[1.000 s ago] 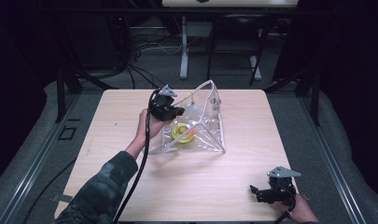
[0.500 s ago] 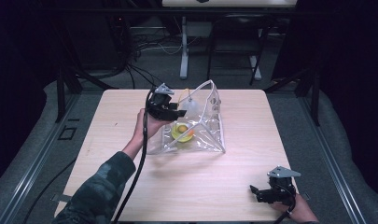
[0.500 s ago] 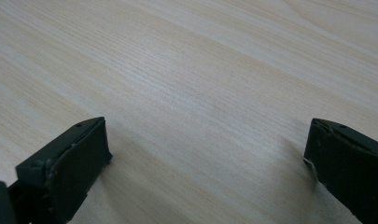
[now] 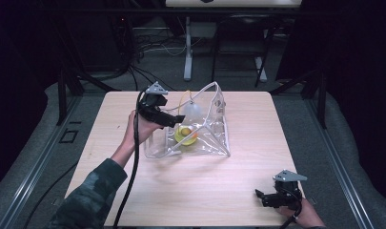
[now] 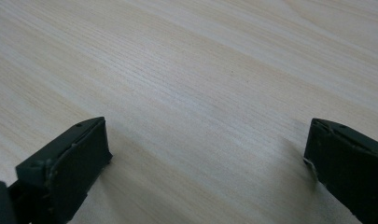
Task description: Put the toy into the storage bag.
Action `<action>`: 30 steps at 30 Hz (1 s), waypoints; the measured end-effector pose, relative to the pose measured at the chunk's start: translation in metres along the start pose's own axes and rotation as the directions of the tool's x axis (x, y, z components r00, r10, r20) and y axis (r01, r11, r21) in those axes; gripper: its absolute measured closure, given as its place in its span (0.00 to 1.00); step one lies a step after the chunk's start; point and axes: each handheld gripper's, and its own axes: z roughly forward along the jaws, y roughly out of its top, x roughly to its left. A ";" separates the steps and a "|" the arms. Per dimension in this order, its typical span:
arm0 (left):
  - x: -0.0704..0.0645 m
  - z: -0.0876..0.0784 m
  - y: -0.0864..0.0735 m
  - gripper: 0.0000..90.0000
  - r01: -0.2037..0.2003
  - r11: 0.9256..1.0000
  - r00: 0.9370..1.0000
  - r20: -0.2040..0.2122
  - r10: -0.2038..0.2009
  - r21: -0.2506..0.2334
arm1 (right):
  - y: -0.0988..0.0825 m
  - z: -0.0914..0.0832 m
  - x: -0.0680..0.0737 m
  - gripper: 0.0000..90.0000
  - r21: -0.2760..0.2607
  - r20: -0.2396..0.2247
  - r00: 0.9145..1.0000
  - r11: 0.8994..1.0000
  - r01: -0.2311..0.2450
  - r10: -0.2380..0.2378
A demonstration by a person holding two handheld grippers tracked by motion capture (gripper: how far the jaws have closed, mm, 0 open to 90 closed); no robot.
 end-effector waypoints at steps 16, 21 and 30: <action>0.004 -0.060 -0.022 0.00 -0.025 1.000 0.998 -0.061 0.025 -0.012 | 0.000 0.000 0.000 0.00 0.000 0.000 1.000 1.000 0.000 0.000; 0.008 -0.068 -0.038 0.00 -0.007 1.000 0.997 -0.080 0.006 -0.007 | 0.000 0.000 0.000 0.00 0.000 0.000 1.000 1.000 -0.001 0.001; 0.014 -0.079 -0.068 0.00 0.025 1.000 0.991 -0.128 -0.024 0.008 | 0.000 0.000 0.000 0.00 -0.001 0.001 1.000 1.000 0.001 -0.001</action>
